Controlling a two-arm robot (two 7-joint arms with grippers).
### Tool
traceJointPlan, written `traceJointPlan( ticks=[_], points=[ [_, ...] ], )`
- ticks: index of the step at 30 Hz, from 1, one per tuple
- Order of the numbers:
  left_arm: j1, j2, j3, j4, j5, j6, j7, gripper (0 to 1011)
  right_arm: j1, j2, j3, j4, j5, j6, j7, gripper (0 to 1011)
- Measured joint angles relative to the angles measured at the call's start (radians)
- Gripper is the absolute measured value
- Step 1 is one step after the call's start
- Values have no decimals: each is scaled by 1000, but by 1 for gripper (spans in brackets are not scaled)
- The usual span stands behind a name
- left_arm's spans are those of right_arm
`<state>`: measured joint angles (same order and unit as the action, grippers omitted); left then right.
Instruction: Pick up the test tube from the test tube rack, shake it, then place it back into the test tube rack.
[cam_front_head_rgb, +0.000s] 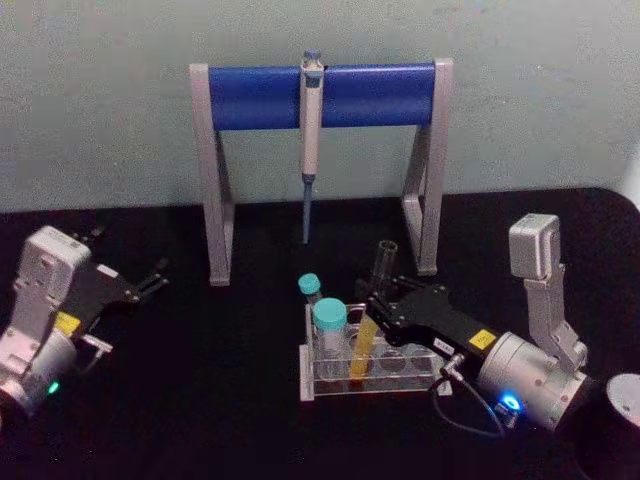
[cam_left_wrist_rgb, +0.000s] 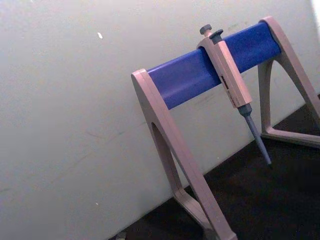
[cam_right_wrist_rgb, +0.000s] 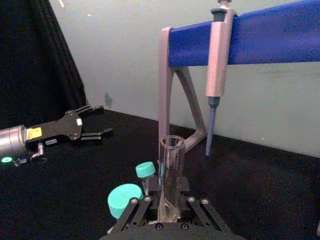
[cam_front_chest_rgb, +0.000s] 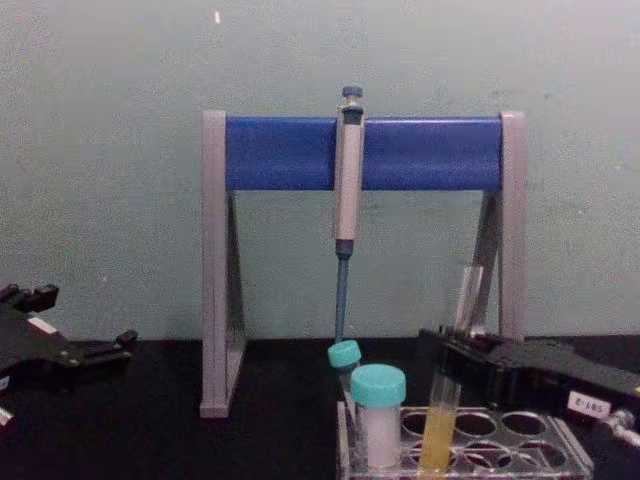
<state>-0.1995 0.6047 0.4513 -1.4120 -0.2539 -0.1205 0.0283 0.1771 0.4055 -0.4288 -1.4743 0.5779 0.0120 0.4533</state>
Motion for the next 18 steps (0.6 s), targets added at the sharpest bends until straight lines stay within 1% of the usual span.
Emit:
traceJointPlan(
  ticks=[5, 10, 11, 13, 18],
  points=[
    [0, 0, 0, 0, 0, 0, 0, 1001, 2, 7, -10, -17, -29, -4, 2, 233],
    [0, 0, 0, 0, 0, 0, 0, 1001, 7, 17, -22, -30, -68, -2, 1, 233],
    [0, 0, 0, 0, 0, 0, 0, 1001, 9, 21, -27, -36, -85, -1, 0, 233],
    [0, 0, 0, 0, 0, 0, 0, 1001, 11, 26, -32, -43, -107, 0, -4, 233],
    [0, 0, 0, 0, 0, 0, 0, 1001, 11, 30, -34, -54, -137, 0, -5, 233]
  ],
)
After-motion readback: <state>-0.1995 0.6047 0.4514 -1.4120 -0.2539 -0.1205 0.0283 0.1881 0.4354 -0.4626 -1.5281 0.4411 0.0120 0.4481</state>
